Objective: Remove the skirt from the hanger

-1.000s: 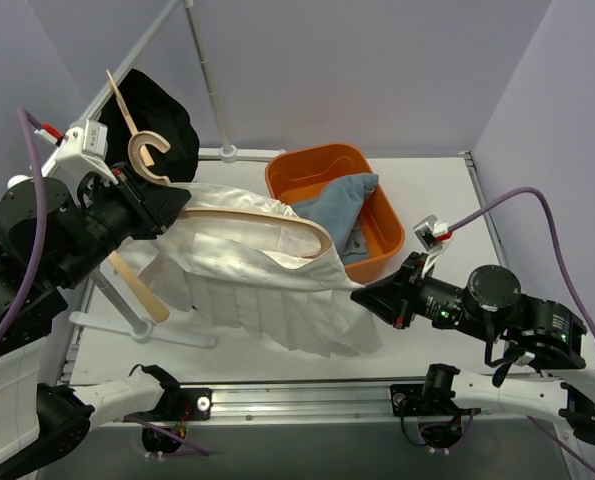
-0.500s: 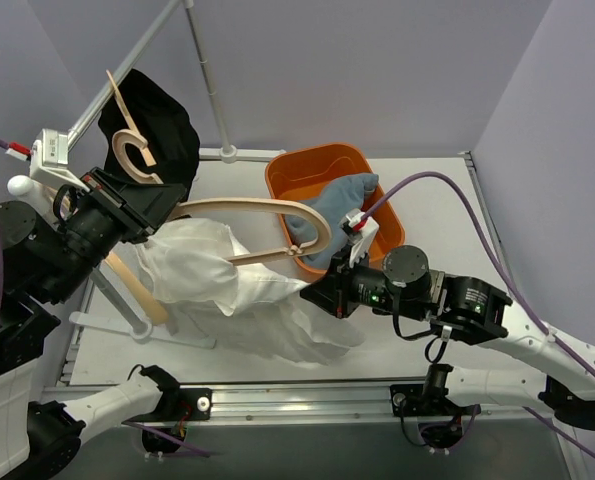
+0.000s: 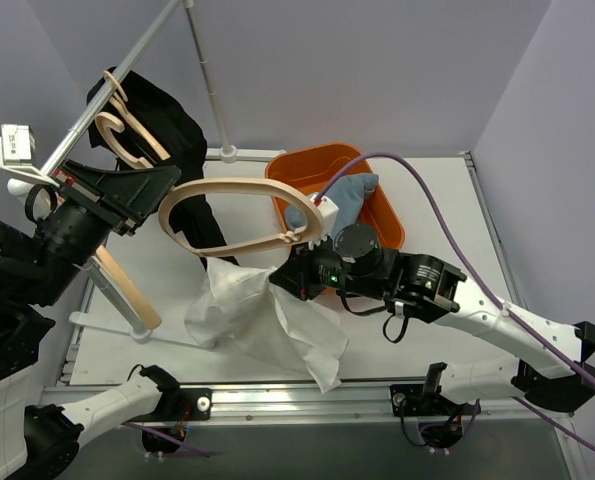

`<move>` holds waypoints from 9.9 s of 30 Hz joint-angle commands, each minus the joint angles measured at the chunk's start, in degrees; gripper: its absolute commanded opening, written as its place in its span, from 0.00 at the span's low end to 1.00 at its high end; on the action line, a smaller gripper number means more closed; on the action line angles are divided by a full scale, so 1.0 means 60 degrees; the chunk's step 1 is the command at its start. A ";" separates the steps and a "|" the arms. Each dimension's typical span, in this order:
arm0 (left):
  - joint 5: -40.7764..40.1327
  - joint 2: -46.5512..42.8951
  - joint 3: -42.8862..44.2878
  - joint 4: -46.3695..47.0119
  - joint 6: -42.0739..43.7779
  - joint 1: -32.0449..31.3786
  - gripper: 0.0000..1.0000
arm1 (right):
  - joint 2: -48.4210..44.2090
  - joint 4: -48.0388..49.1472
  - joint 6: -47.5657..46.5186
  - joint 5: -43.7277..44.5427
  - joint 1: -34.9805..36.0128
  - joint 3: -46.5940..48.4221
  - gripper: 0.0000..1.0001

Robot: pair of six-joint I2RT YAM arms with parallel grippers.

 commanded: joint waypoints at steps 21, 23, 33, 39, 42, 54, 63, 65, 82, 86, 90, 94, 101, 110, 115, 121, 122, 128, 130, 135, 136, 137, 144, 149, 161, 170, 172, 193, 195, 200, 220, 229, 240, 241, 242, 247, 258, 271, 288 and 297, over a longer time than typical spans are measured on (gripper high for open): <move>0.1781 -0.0428 -0.0808 -0.1077 0.1500 0.0036 0.02 | 0.2766 0.0426 -0.3801 0.0789 -0.3990 0.7992 0.00; 0.1825 -0.0486 -0.0956 -0.1429 0.1763 0.0036 0.02 | 0.3321 0.0630 -0.3933 0.0656 -0.4195 0.8535 0.00; 0.2133 -0.0472 -0.1542 -0.2542 0.3038 0.0036 0.02 | 0.4496 0.1715 -0.4022 -0.0032 -0.5820 0.9899 0.00; 0.2455 -0.0692 -0.2170 -0.2353 0.3375 0.0036 0.02 | 0.4409 0.2168 -0.3860 -0.0312 -0.6466 0.8716 0.00; 0.2485 -0.0838 -0.2377 -0.2323 0.3361 0.0036 0.02 | 0.4336 0.2199 -0.3685 -0.0486 -0.6598 0.7720 0.00; 0.2499 -0.1117 -0.2773 -0.2251 0.3390 0.0036 0.02 | 0.4290 0.2639 -0.1740 -0.0211 -0.6481 0.1248 0.00; 0.2763 -0.0795 -0.2568 -0.2192 0.3478 0.0036 0.02 | 0.7381 -0.0390 -0.1897 0.0303 -0.6203 0.2252 0.00; 0.2821 -0.0751 -0.2437 -0.2264 0.3478 0.0036 0.02 | 0.7354 -0.0555 -0.2058 0.0975 -0.6100 0.2443 0.02; 0.2485 -0.0692 -0.2583 -0.2938 0.3727 0.0036 0.02 | 0.4207 -0.3528 -0.1371 0.1652 -0.5252 0.5052 0.89; 0.2353 -0.0663 -0.2596 -0.3231 0.3639 0.0036 0.02 | 0.2640 -0.3866 -0.0654 0.0094 -0.4344 0.4248 0.86; 0.2221 -0.0677 -0.2656 -0.3349 0.3595 0.0021 0.02 | 0.0344 -0.3325 0.0663 -0.1860 -0.3349 0.2710 0.78; 0.1768 -0.0663 -0.2670 -0.3582 0.3727 0.0036 0.02 | -0.1112 -0.3221 0.1734 -0.2068 -0.2059 0.1859 0.73; 0.1196 -0.0385 -0.2729 -0.3656 0.3917 0.0021 0.02 | -0.1816 -0.4040 0.1779 -0.2744 -0.1442 0.2179 0.65; 0.0991 -0.0048 -0.2524 -0.3627 0.3976 0.0021 0.02 | -0.1861 -0.3925 0.1692 -0.3386 -0.1442 0.1887 0.63; 0.0917 0.0172 -0.2363 -0.3671 0.4035 0.0021 0.02 | -0.1583 -0.3997 0.1414 -0.3476 -0.1427 0.2150 0.61; 0.0932 0.0538 -0.2187 -0.3569 0.4166 0.0021 0.02 | -0.1216 -0.4145 0.1018 -0.3738 -0.1267 0.1976 0.56; 0.0946 0.0611 -0.2173 -0.3525 0.4181 0.0036 0.02 | -0.1202 -0.4101 0.0989 -0.3753 -0.1165 0.1874 0.56; 0.1034 0.0919 -0.1938 -0.3437 0.4269 0.0021 0.02 | -0.1114 -0.4013 0.0886 -0.3695 -0.0783 0.1624 0.40; 0.1064 0.0948 -0.1894 -0.3437 0.4284 0.0021 0.02 | -0.1143 -0.3838 0.0886 -0.3695 -0.0651 0.1434 0.39; 0.1137 0.0993 -0.1894 -0.3407 0.4255 0.0036 0.02 | -0.1172 -0.3413 0.0871 -0.3724 -0.0432 0.1127 0.28; 0.1180 0.0993 -0.1894 -0.3407 0.4254 0.0021 0.02 | -0.1158 -0.3209 0.0900 -0.3782 -0.0402 0.1067 0.26; 0.1210 0.0993 -0.1880 -0.3422 0.4254 0.0021 0.02 | -0.1158 -0.3105 0.0915 -0.3855 -0.0358 0.0994 0.20; 0.1343 0.0890 -0.1806 -0.3597 0.4196 0.0021 0.38 | -0.1348 -0.2723 0.0667 -0.3244 -0.0007 0.1096 0.00; 0.1122 0.0422 -0.1997 -0.3525 0.4006 0.0021 0.94 | -0.1465 -0.3323 0.0344 -0.2568 0.0008 0.1491 0.00; 0.1575 0.0246 -0.1819 -0.3672 0.3596 0.0021 0.94 | -0.1773 -0.5052 -0.0095 -0.0827 0.0008 0.2033 0.00; 0.2587 -0.1144 -0.4689 -0.3247 0.2702 -0.0080 0.99 | -0.0866 -0.5931 -0.0842 0.0215 0.0008 0.4287 0.00; 0.2646 -0.1525 -0.5361 -0.3188 0.2498 -0.0125 1.00 | -0.0574 -0.6107 -0.1003 0.0551 0.0008 0.4785 0.00; 0.5076 -0.1104 -0.2410 -0.1592 0.3580 -0.0242 0.99 | 0.1303 -0.4248 -0.2366 -0.0838 -0.0152 0.4877 0.00; 0.5223 -0.0840 -0.1606 -0.1299 0.3581 -0.0242 0.99 | 0.1332 -0.3926 -0.2395 -0.1072 -0.0328 0.4496 0.00; 0.4378 -0.0079 0.0387 -0.1033 0.3682 -0.0228 0.96 | 0.1508 -0.2916 -0.2439 -0.2170 -0.0460 0.3792 0.00; -0.4004 0.2912 0.4055 0.0222 0.8763 -0.0213 0.94 | 0.5711 -0.0527 -0.4782 -0.4719 -0.1324 0.6556 0.00; -0.4781 0.1917 0.2401 0.1001 0.8371 -0.0228 0.95 | 0.8172 -0.0600 -0.5618 -0.5525 -0.1574 0.9648 0.00; -0.4224 0.1930 0.3159 0.0784 0.8415 -0.0213 0.95 | 0.8101 0.0748 -0.5252 -0.5380 -0.1545 0.9900 0.00; -0.4239 0.1945 0.3160 0.0710 0.8386 -0.0228 0.95 | 0.8057 0.0763 -0.5252 -0.5336 -0.1457 0.9856 0.00; -0.4254 0.1887 0.3131 0.0694 0.8356 -0.0228 0.95 | 0.7984 0.0748 -0.5266 -0.5307 -0.1427 0.9827 0.00; -0.4283 0.1608 0.2735 0.0621 0.8107 -0.0213 0.95 | 0.7676 0.0675 -0.5442 -0.4869 -0.1223 0.9461 0.00; -0.4561 0.1154 0.2515 0.0226 0.8063 -0.0213 0.95 | 0.7016 0.0748 -0.5530 -0.4164 -0.1002 0.9108 0.00; -0.4678 0.1007 0.2486 0.0079 0.7917 -0.0228 0.95 | 0.5920 0.0850 -0.5560 -0.3740 -0.0739 0.7589 0.00; -0.4898 0.0890 0.2090 0.0196 0.7682 -0.0228 0.95 | 0.4819 0.0382 -0.5559 -0.3315 -0.0490 0.6209 0.00; -0.5015 0.0817 0.1958 0.0211 0.7668 -0.0213 0.95 | 0.4717 0.0543 -0.5501 -0.3227 -0.0490 0.5564 0.04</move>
